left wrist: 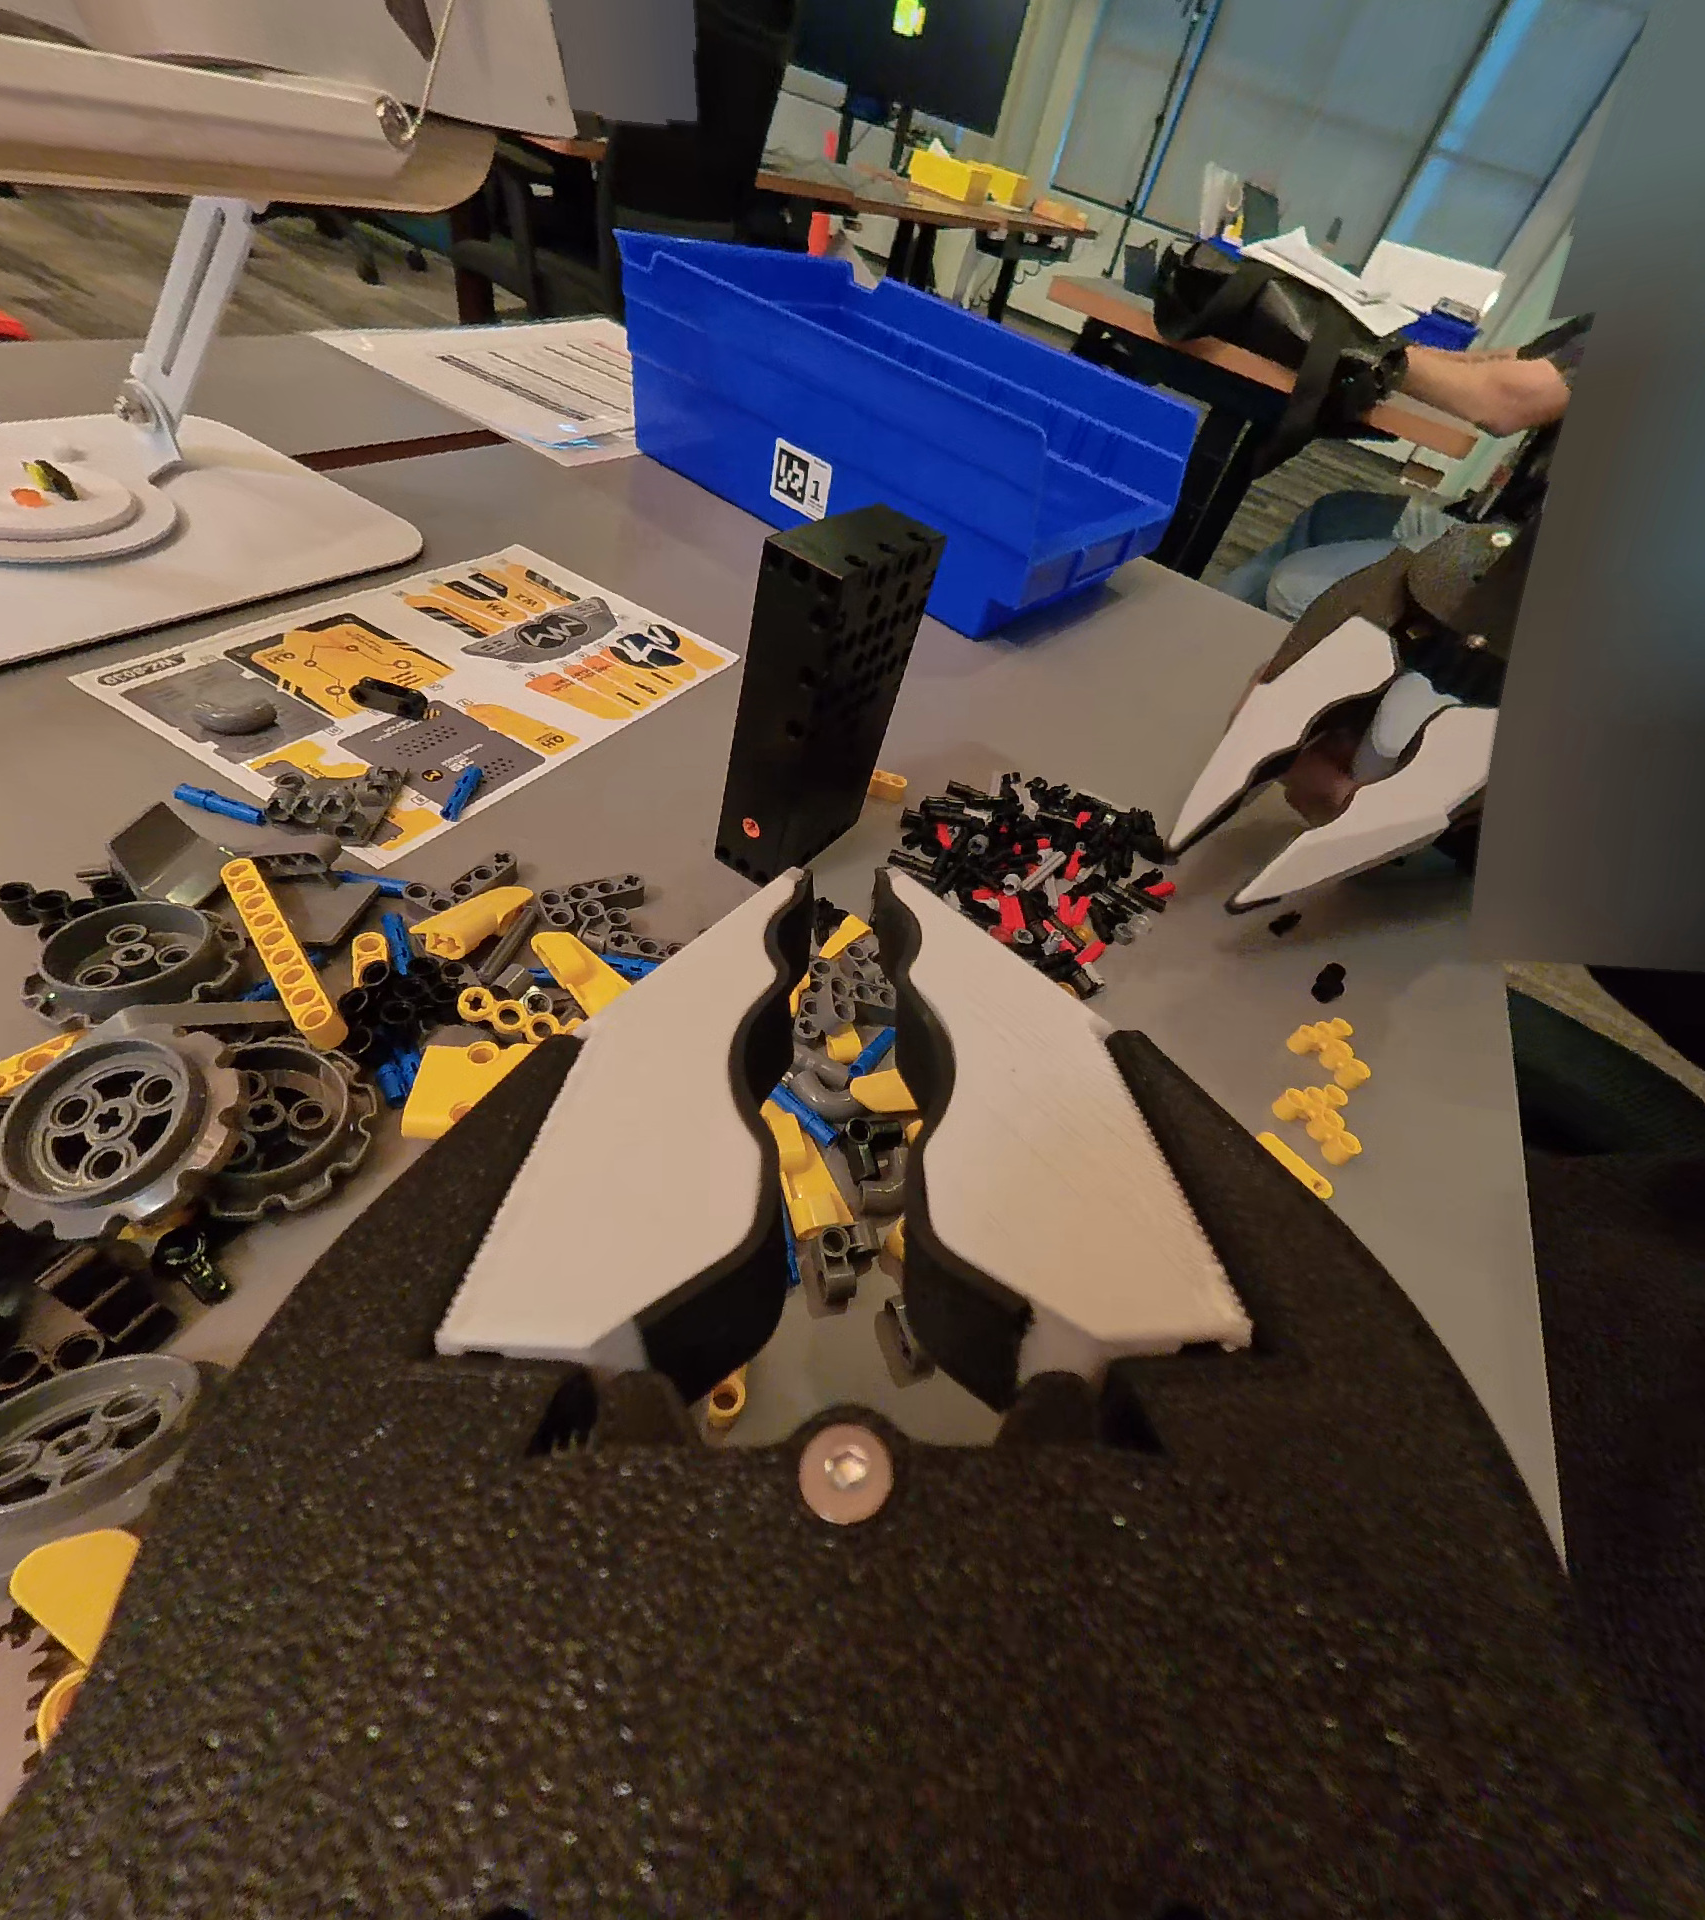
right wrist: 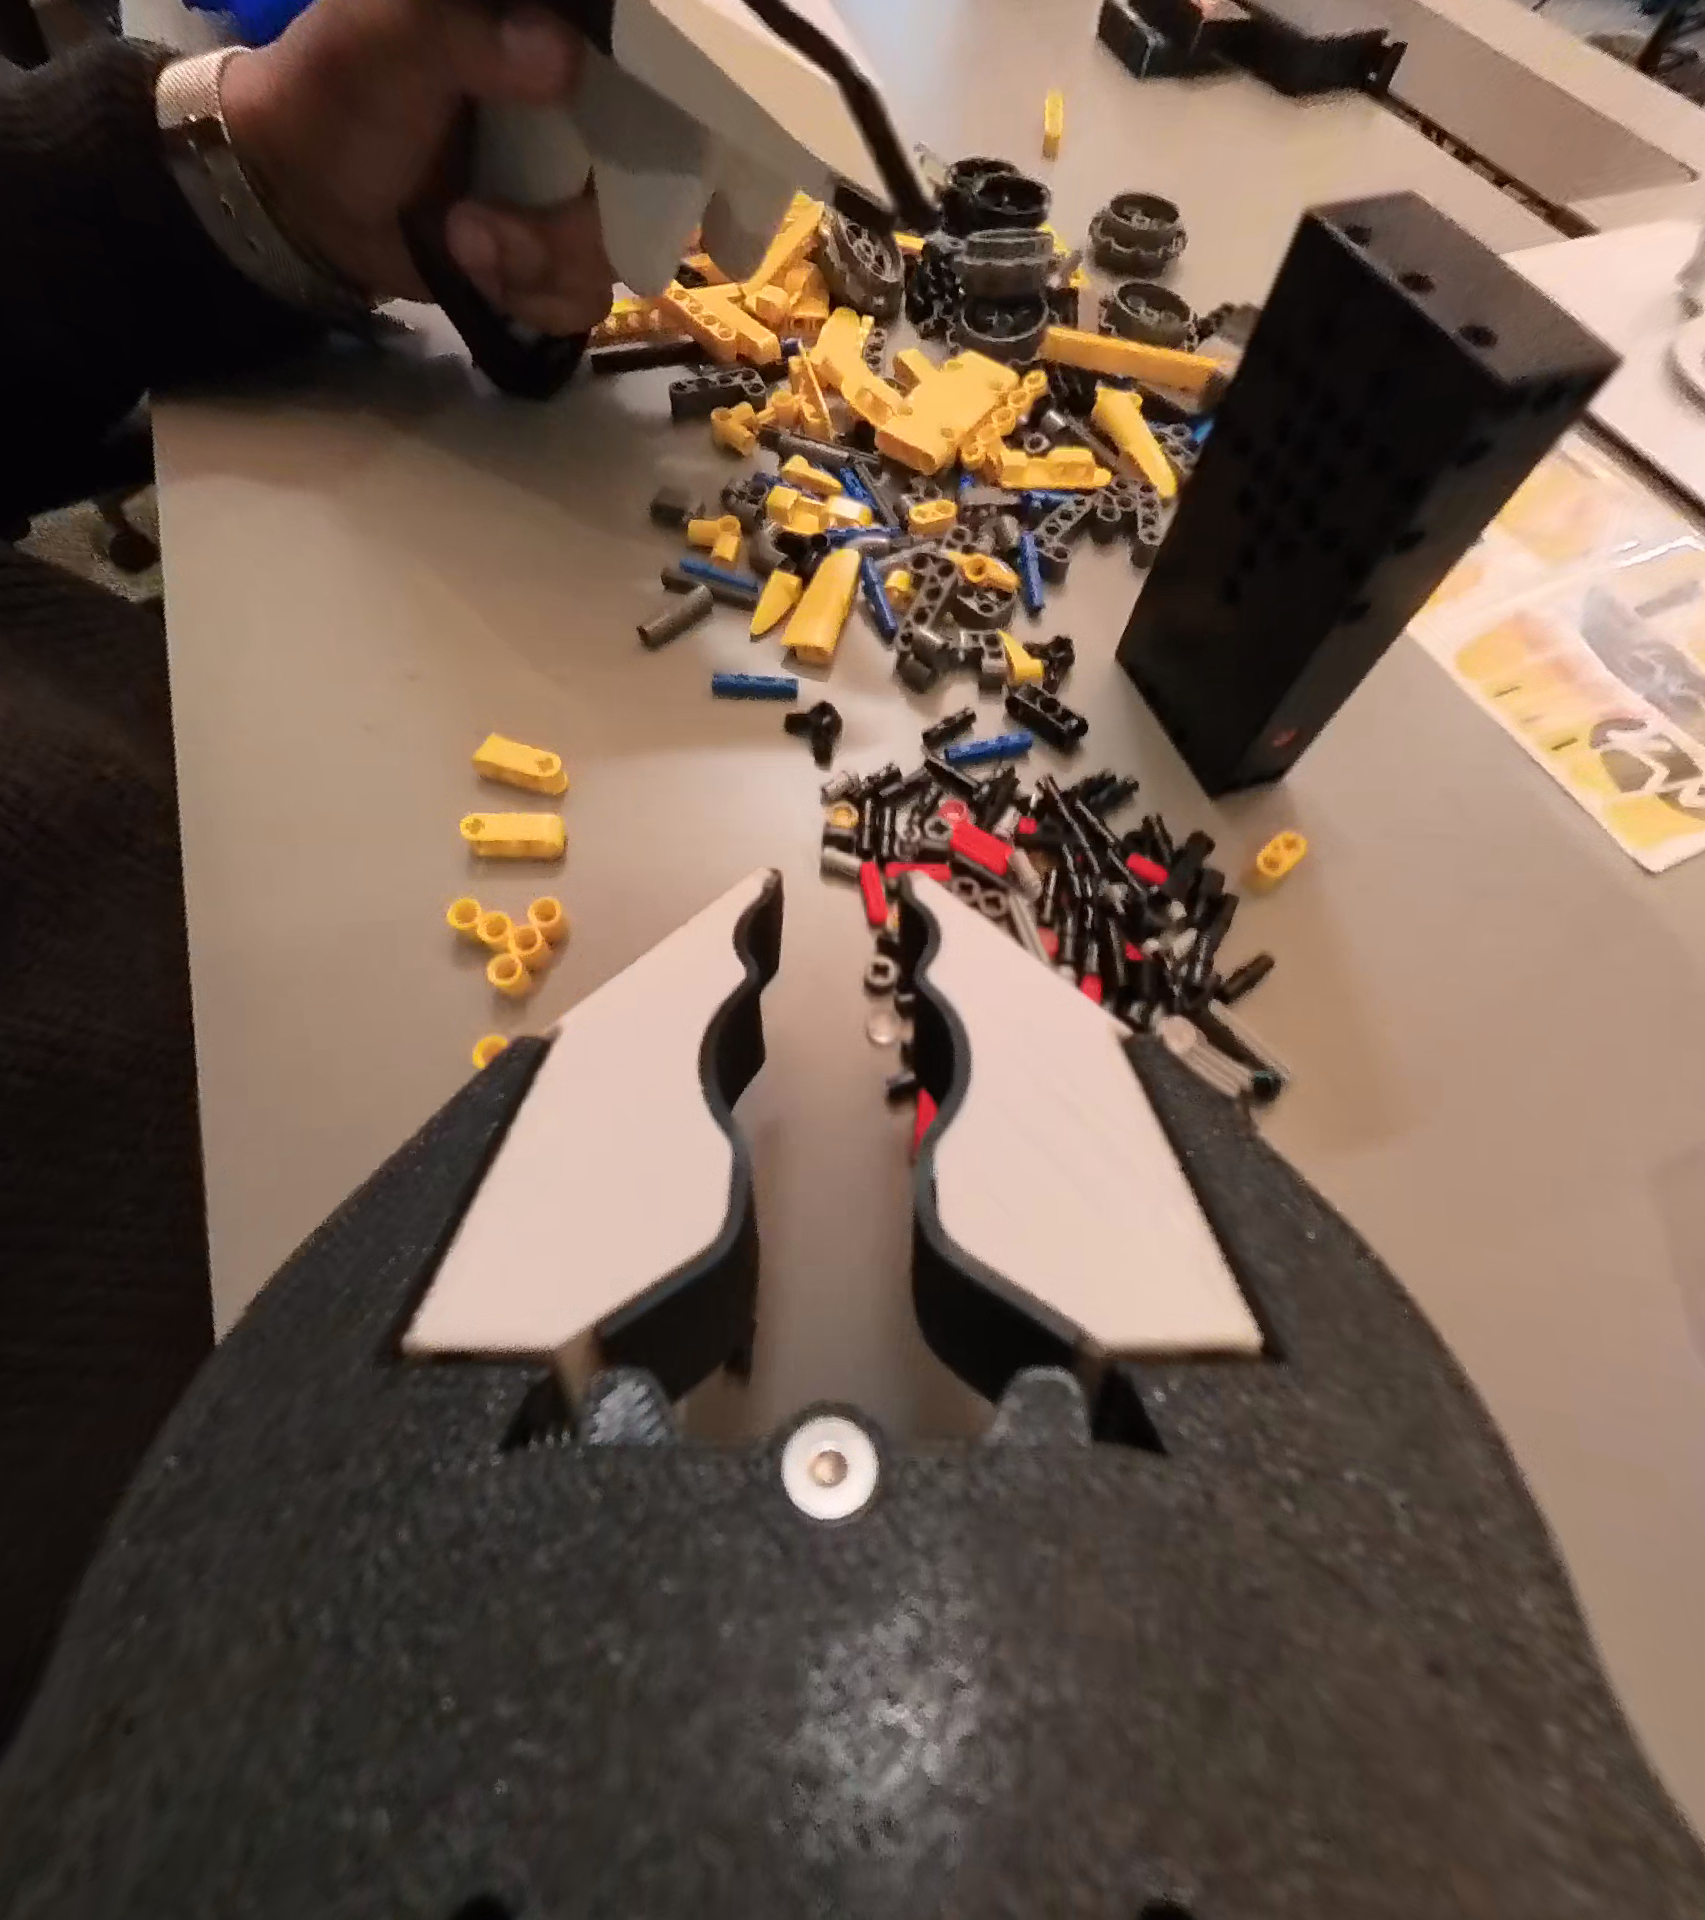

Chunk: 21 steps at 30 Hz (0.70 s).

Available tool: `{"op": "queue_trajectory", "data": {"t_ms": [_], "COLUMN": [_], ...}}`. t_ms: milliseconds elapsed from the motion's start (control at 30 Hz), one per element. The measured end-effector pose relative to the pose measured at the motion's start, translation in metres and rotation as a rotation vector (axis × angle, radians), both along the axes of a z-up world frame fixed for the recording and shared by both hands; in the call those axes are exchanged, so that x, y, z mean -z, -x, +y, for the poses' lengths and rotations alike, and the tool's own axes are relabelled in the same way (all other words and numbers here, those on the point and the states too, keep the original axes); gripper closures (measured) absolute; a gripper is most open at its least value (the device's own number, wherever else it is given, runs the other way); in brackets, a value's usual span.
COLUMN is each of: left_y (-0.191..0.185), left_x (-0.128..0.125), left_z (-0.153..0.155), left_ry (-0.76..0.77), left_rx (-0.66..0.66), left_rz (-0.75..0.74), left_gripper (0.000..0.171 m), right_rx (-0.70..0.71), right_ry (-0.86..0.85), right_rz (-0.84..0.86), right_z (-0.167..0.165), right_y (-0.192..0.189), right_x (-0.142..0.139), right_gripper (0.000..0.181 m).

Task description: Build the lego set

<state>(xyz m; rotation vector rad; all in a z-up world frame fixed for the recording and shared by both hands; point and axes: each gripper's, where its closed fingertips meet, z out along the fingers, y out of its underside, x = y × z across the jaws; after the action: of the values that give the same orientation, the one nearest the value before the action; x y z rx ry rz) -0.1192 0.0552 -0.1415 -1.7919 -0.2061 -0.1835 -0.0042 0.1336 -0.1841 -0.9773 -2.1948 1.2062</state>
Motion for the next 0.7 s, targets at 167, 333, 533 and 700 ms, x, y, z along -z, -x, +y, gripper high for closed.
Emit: {"op": "queue_trajectory", "data": {"t_ms": [167, 333, 533, 700], "left_y": [-0.002, -0.002, -0.003, -0.001], "left_x": [0.000, 0.000, 0.001, 0.001], "left_z": [0.000, 0.000, 0.000, 0.000], "left_ry": [0.004, 0.004, 0.008, 0.004], "left_rx": [0.005, 0.007, 0.008, 0.006], "left_rz": [0.007, 0.015, 0.013, 0.005], "left_gripper": [0.160, 0.160, 0.160, 0.160], "right_rx": [0.026, 0.088, 0.116, 0.117], "right_ry": [-0.108, -0.091, -0.138, -0.130], "right_rz": [-0.048, -0.066, -0.104, -0.103], "right_z": [0.006, 0.032, 0.052, 0.054], "right_y": [0.006, 0.000, -0.010, -0.010], "right_x": [0.016, 0.011, 0.022, 0.024], "right_gripper": [0.159, 0.162, 0.174, 0.175]}}
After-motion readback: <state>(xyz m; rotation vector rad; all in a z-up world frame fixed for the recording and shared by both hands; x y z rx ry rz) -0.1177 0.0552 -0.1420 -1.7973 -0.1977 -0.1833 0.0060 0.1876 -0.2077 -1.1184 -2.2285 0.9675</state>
